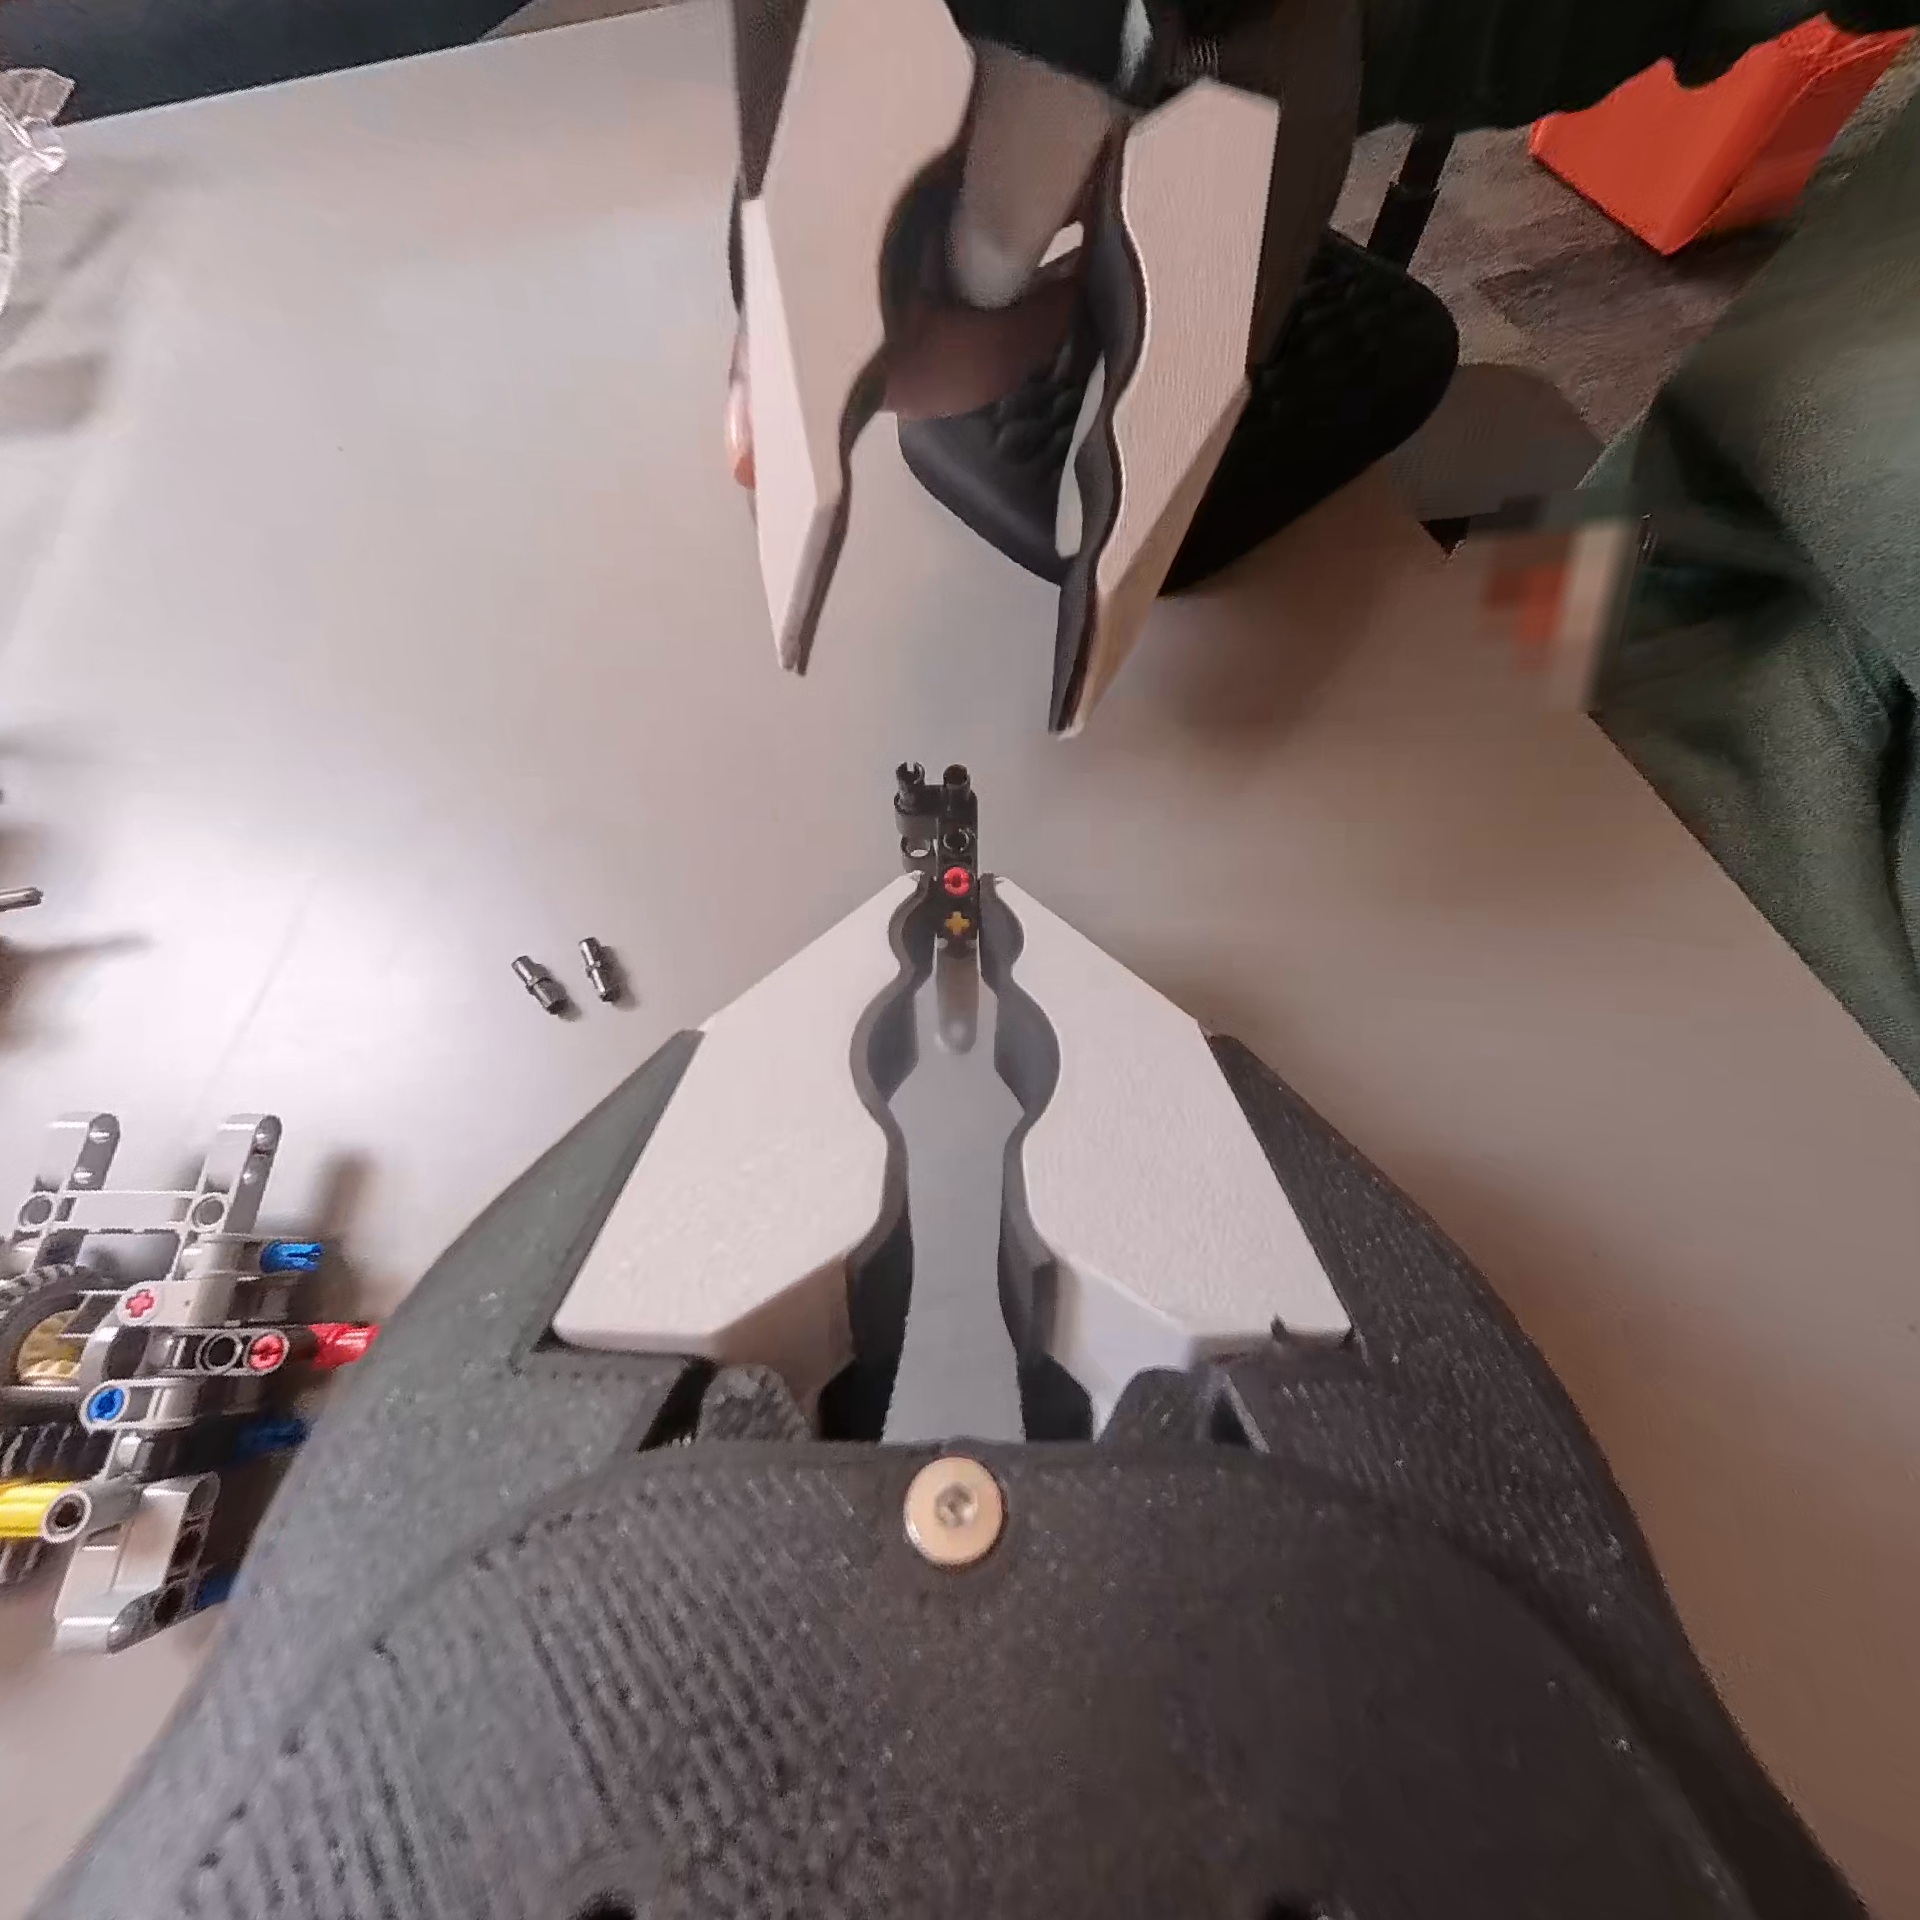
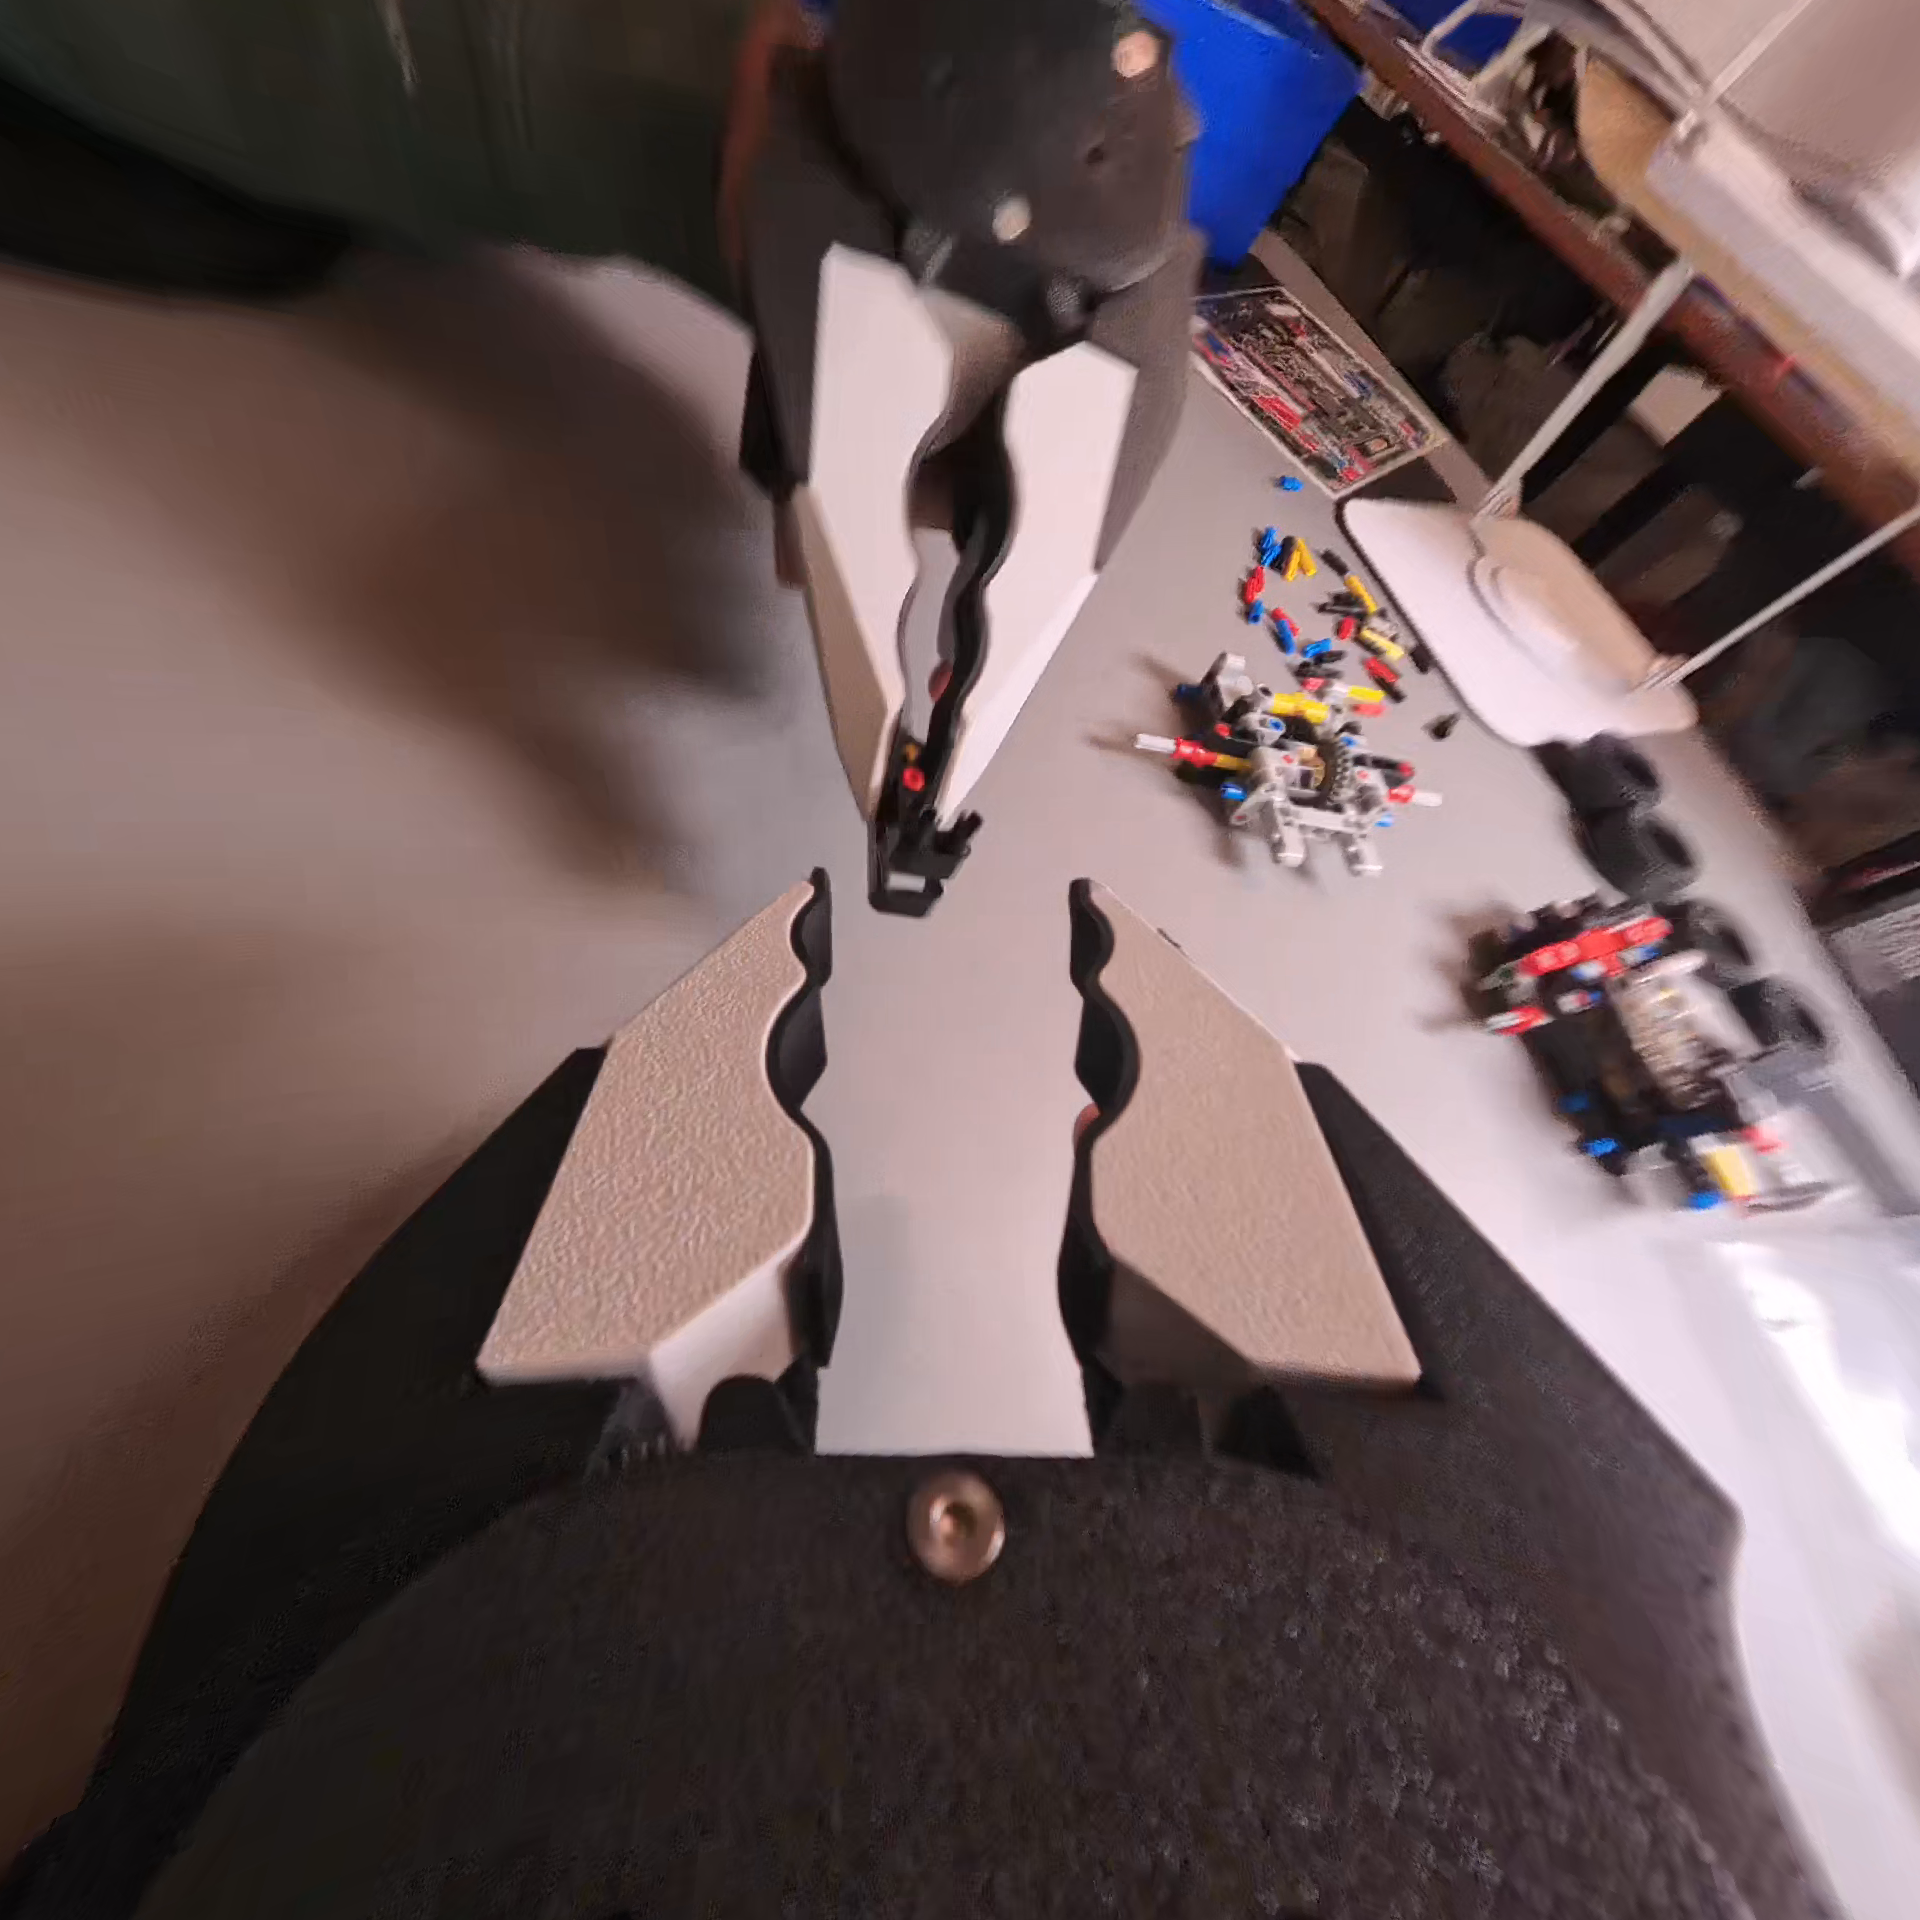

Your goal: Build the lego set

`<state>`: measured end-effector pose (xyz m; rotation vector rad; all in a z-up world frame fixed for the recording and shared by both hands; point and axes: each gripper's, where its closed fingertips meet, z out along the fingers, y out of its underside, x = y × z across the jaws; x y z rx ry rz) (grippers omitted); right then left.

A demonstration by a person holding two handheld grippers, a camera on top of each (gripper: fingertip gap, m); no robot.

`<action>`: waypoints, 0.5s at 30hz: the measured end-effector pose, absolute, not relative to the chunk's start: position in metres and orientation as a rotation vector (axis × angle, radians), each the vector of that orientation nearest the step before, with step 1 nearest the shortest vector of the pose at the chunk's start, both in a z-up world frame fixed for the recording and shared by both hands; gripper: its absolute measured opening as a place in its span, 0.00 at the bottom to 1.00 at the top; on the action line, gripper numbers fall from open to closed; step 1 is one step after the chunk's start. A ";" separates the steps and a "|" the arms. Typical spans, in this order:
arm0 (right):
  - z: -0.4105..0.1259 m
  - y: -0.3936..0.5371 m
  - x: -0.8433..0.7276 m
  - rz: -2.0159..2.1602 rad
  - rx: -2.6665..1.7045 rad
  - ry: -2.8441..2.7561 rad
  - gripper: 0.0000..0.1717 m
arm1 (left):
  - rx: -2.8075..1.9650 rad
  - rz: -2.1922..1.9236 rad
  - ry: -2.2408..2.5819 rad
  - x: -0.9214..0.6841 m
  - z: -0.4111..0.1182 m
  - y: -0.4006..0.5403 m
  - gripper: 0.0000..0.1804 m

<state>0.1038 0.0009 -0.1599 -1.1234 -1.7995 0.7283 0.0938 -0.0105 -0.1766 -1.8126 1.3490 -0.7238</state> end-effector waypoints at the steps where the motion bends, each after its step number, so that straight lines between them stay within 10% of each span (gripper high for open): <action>1: -0.166 -0.001 0.104 0.614 -1.047 -1.847 0.27 | -1.810 -0.757 1.345 0.096 -0.175 -0.013 0.03; 15: -0.112 -0.072 0.083 0.483 -0.485 -1.915 0.26 | -1.403 -1.699 1.226 0.096 -0.111 -0.081 0.03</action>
